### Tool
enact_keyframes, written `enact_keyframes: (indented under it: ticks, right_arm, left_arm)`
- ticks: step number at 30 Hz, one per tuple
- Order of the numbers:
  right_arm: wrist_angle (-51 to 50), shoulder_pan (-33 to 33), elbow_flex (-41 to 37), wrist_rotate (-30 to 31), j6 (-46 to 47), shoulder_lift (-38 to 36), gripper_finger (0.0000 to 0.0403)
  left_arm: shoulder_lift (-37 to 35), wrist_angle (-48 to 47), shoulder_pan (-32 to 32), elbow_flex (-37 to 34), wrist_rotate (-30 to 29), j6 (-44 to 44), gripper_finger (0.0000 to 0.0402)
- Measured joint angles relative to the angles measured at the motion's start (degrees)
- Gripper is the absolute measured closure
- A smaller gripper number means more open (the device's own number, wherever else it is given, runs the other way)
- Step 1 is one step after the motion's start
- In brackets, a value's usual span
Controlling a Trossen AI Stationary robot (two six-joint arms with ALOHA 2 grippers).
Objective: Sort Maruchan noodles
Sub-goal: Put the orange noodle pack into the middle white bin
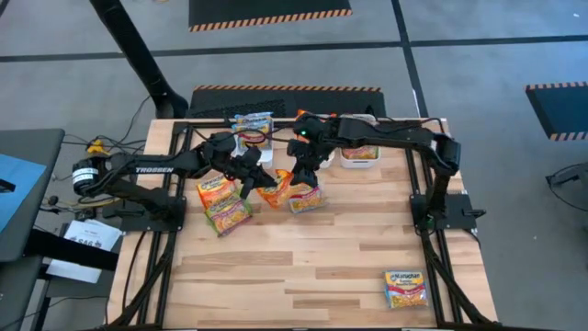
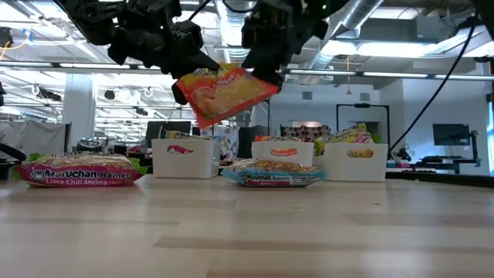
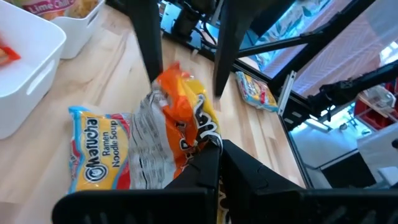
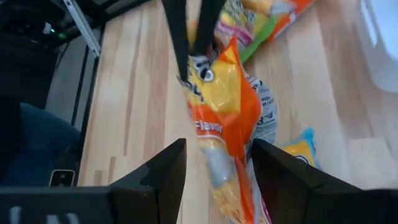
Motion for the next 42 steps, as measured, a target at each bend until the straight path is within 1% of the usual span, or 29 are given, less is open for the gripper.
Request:
enact_keyframes:
  ticks: [5,8,10,12,16,17,20,23,25,27,30,32,34,38,42]
  right_arm:
    - [0.6,0.4,0.0,0.0,0.3,2.0,0.02]
    - [1.4,0.6,0.0,0.7,2.3,2.2,0.0224]
    - [2.6,1.0,0.0,3.0,3.4,2.1,0.0253]
    - [3.2,1.2,0.0,4.4,4.8,2.1,0.0291]
    - [3.5,1.4,0.0,4.5,7.9,2.1,0.0376]
    - [3.5,1.5,0.0,4.5,8.1,2.1,0.0388]
    - [3.5,1.8,0.0,4.8,8.3,2.1,0.039]
    - [3.4,1.9,0.0,4.9,8.3,1.9,0.0396]
    - [3.4,1.8,0.1,5.0,8.3,1.8,0.0397]
    - [2.5,1.8,0.1,4.9,8.3,1.8,0.0397]
    - [-0.5,1.2,1.1,4.9,7.6,1.8,0.0398]
    - [-1.8,1.1,1.7,5.1,7.0,1.8,0.0398]
    - [-4.0,0.9,2.7,6.4,6.2,1.8,0.0398]
    - [-11.9,-0.2,6.1,9.9,3.8,1.8,0.0398]
    - [-19.0,-1.8,9.0,14.6,-0.1,1.8,0.0399]
  left_arm:
    - [0.0,0.0,0.3,0.0,-0.6,0.0,0.0401]
    - [0.0,0.3,0.3,0.0,-0.9,0.0,0.0401]
    - [0.0,0.3,0.3,0.0,-1.0,0.1,0.0401]
    - [0.0,0.3,0.3,0.0,-1.3,0.1,0.0401]
    - [0.0,0.9,0.3,0.0,-2.8,0.1,0.0401]
    - [0.0,1.3,0.3,0.0,-3.4,0.0,0.0401]
    - [0.0,2.2,0.3,0.0,-5.8,-0.2,0.0401]
    - [0.0,3.4,1.1,0.0,-5.8,-2.7,0.0401]
    - [0.0,4.0,2.0,0.0,-4.8,-4.2,0.0401]
    - [0.0,4.5,2.8,0.0,-2.6,-4.9,0.0395]
    - [0.0,5.3,3.9,0.0,0.6,-4.8,0.0377]
    - [0.0,5.3,4.1,0.0,0.8,-4.9,0.036]
    - [0.0,5.3,4.2,0.0,-0.2,-4.5,0.0341]
    - [0.0,6.8,4.6,0.0,-6.8,-5.5,0.0309]
    - [0.0,12.7,6.5,0.0,-8.4,-7.9,0.0296]
